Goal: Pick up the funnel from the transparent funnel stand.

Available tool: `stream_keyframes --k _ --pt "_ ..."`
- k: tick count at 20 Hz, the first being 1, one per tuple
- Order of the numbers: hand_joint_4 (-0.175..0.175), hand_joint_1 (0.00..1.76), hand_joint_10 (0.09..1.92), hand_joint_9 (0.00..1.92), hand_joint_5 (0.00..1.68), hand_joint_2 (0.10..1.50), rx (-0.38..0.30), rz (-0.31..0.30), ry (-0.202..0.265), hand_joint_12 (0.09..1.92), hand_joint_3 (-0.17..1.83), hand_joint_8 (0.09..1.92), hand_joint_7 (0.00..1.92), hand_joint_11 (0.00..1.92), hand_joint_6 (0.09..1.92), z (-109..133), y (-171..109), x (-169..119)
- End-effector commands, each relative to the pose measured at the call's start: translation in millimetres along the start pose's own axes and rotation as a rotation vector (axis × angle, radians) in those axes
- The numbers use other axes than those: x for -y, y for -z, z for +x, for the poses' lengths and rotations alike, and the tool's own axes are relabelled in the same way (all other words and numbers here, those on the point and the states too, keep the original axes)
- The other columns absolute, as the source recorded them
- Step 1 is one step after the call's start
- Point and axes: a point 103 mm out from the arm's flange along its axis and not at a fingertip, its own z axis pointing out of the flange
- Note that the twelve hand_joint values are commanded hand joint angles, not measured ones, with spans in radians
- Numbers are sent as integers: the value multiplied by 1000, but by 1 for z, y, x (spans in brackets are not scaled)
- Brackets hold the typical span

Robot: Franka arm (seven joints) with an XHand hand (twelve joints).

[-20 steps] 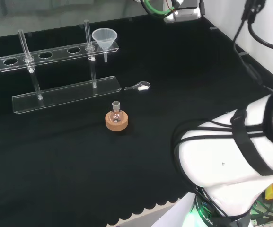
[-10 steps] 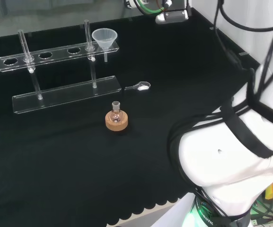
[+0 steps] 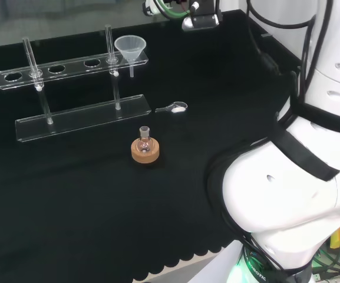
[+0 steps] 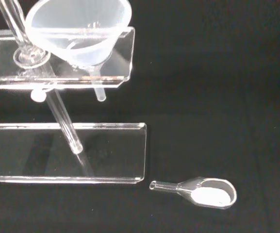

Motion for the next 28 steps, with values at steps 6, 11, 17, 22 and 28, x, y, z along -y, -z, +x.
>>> stream_keyframes --k 6,11,17,22,28 --pt "-20 116 634 178 296 1193 29 72 17 1370 279 505 0 14 87 26 -21 -32" --pt "-27 199 651 174 251 1128 48 107 12 1377 245 505 2 1 87 33 -23 -44" --pt "-52 561 719 191 223 959 75 148 18 1427 176 571 0 14 87 47 -24 -53" --pt "-75 647 800 178 196 832 87 200 22 1470 276 530 0 47 87 58 -30 -60" --pt "-109 663 848 163 105 698 96 274 21 1484 445 378 0 97 87 62 -36 -70"
